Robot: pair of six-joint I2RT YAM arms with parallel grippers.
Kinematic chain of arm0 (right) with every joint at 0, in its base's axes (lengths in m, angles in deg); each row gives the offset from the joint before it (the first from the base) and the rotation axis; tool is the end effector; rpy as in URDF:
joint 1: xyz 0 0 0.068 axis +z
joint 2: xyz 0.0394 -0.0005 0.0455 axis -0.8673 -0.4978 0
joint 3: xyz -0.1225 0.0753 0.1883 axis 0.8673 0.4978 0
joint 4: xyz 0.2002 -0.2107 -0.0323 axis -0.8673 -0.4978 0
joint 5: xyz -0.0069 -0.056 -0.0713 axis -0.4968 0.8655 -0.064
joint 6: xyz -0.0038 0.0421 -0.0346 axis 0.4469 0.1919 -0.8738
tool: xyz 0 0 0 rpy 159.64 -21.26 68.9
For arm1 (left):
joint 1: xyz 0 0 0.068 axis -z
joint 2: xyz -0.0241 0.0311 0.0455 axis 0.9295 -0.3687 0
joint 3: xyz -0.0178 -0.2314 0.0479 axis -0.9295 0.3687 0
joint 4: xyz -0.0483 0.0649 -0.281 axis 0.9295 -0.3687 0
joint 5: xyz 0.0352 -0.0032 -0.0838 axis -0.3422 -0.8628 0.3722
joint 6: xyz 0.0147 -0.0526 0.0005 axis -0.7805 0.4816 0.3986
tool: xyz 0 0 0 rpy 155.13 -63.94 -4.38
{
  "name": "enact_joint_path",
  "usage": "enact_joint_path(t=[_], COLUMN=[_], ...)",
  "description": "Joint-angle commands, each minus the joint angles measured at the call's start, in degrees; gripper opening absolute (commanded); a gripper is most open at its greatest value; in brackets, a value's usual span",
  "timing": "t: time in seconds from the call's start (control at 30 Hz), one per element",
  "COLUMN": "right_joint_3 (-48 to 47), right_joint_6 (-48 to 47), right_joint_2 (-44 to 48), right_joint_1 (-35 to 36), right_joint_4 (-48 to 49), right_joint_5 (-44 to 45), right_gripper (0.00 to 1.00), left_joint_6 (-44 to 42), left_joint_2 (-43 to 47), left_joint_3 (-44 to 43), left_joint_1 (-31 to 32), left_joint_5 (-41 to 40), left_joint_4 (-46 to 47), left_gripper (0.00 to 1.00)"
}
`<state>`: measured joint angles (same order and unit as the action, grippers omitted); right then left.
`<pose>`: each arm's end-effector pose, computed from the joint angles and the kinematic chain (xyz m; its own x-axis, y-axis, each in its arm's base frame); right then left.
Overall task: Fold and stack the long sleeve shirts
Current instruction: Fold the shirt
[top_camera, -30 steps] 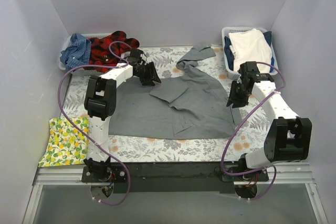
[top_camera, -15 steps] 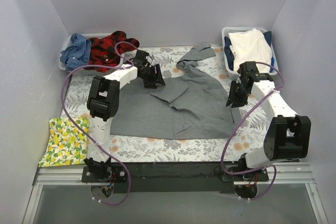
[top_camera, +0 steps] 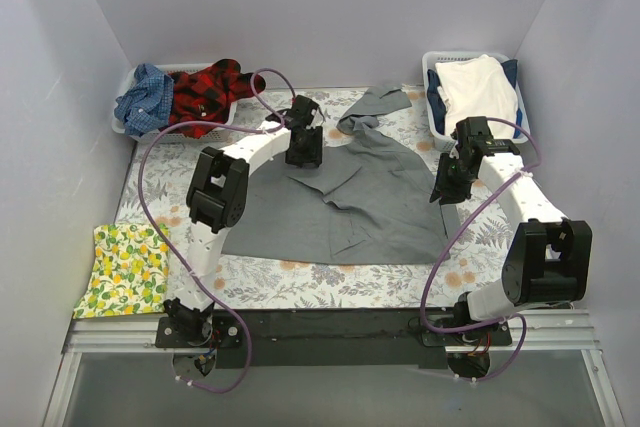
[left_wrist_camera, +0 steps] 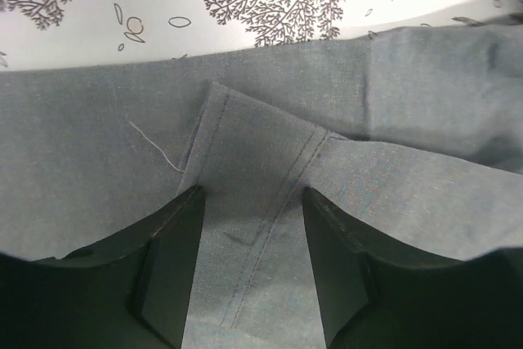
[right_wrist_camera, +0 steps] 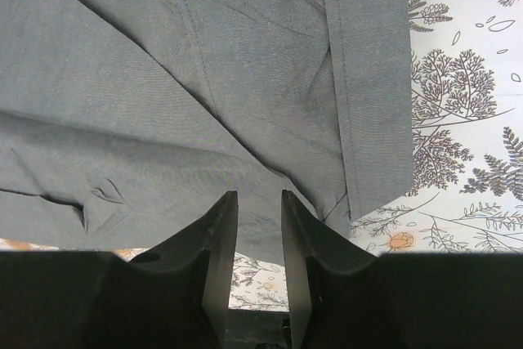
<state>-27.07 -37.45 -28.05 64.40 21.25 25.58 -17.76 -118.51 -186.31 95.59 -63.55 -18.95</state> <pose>0.3227 0.0261 0.2008 -0.8959 0.2478 -0.3686 0.1938 0.9648 0.1776 0.4393 -0.2267 0.1200 -0.7992 -0.5618 -0.2138 -0.4527 0.7965 -0.4007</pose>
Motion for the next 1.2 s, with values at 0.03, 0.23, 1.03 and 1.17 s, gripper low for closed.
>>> enact_joint_path(t=[0.03,0.23,1.03,1.17], right_joint_3=[-1.58,-1.5,-2.81,-2.46], right_joint_6=[0.15,0.15,-0.73,-0.81], right_joint_2=[-0.43,-0.44,-1.49,-1.31], right_joint_1=[0.23,0.32,0.23,0.32], right_joint_4=[0.93,1.02,2.16,2.25], right_joint_5=[-0.91,-1.17,-2.84,-2.93], right_gripper=[0.35,0.35,0.34,0.34], left_joint_6=[-1.03,-0.07,3.27,3.62], left_joint_2=[-8.79,-7.56,4.13,4.31], left_joint_3=[3.3,3.57,-1.27,-1.8], left_joint_1=[1.96,2.84,3.19,3.19], left_joint_5=[-9.63,-11.12,-14.38,-14.03], left_joint_4=[-9.72,-10.16,-16.84,-17.54], left_gripper=[0.43,0.05,0.22,0.15])
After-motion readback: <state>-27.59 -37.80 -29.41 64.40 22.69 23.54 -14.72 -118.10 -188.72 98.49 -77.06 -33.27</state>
